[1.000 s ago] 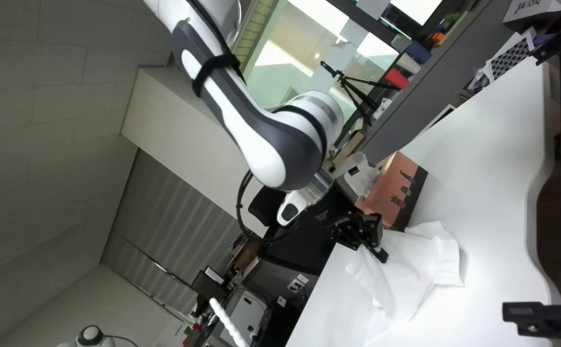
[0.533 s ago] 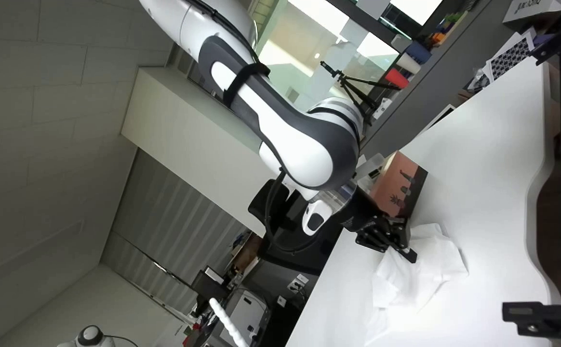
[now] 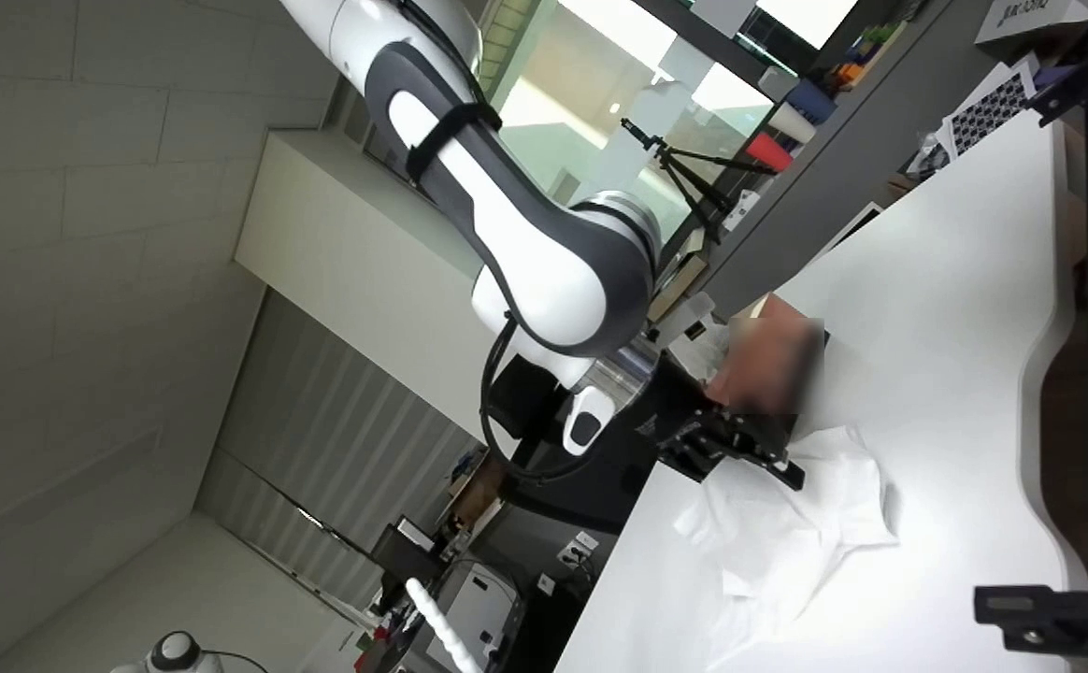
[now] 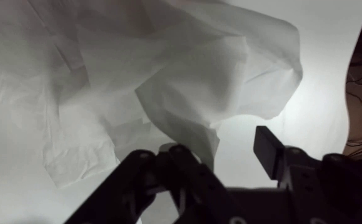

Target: Get one napkin from the box and put it on the table

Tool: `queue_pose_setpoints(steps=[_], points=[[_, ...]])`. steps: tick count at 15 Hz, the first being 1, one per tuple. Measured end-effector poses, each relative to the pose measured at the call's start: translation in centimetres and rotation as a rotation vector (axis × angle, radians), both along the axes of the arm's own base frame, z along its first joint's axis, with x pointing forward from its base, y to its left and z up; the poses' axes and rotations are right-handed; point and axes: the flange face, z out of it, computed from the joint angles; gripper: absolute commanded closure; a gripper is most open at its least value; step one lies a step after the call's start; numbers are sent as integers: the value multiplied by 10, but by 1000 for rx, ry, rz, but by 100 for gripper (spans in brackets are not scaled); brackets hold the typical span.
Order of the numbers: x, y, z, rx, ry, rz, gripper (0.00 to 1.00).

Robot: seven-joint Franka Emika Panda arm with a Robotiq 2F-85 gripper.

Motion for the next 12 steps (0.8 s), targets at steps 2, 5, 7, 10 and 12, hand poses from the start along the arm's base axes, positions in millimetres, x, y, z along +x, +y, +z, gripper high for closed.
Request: queue_pose_setpoints(steps=[2, 5, 7, 10, 12], points=[[7, -2, 22, -59, 13, 19, 1], [14, 0, 52, -131, -1, 39, 0], [16, 2, 64, -158, -10, 47, 0], [16, 5, 74, -186, -6, 57, 0], [13, 5, 74, -209, 18, 60, 0]])
